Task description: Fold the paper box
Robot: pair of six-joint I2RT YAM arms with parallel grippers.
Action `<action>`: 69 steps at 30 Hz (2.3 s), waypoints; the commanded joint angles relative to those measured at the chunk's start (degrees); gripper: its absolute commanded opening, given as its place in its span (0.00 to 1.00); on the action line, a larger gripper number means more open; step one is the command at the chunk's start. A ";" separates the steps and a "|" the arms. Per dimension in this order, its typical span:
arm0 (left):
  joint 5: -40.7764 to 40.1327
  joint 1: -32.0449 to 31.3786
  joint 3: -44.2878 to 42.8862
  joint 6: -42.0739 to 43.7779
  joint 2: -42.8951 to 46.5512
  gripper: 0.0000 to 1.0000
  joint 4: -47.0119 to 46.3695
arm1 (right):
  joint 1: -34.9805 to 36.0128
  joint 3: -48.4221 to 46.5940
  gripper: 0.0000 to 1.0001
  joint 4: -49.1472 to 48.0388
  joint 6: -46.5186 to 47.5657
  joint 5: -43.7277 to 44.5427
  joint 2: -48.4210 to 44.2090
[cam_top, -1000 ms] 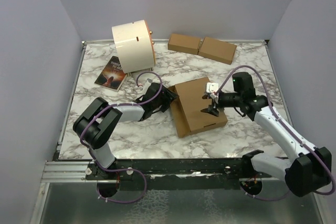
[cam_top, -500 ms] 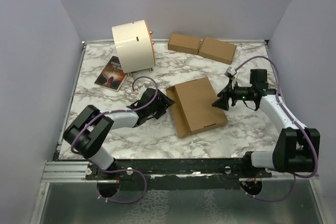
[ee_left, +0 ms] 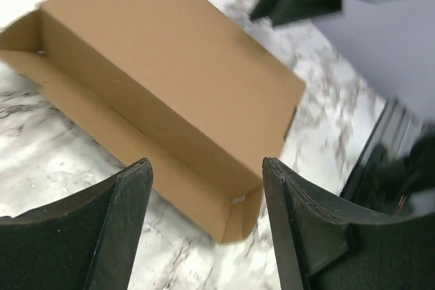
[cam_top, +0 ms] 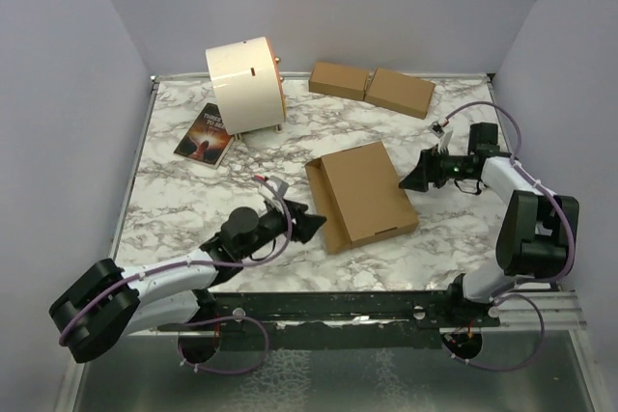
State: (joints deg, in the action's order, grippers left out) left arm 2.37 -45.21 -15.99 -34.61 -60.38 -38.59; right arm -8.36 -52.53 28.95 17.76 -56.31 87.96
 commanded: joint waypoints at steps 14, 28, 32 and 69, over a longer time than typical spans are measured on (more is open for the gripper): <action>4.27 -16.64 9.63 37.54 -11.24 0.68 -23.27 | -0.09 -7.67 0.58 8.92 6.08 -4.69 14.37; 6.51 -18.68 2.69 39.45 -27.50 0.67 -30.24 | 0.62 -7.31 0.57 7.15 4.73 -2.68 14.30; 7.59 -18.98 1.65 37.49 -29.03 0.61 -28.89 | 0.80 -7.23 0.57 6.87 4.42 -2.34 14.09; 2.75 -18.62 -4.42 30.88 -31.74 0.19 -16.78 | 1.81 -6.57 0.56 5.50 3.56 0.59 13.53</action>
State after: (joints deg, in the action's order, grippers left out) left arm 6.59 -63.88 -19.35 -2.96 -92.90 -55.61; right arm -6.92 -58.87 35.92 21.26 -56.82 102.02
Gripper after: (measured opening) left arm 0.220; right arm 0.566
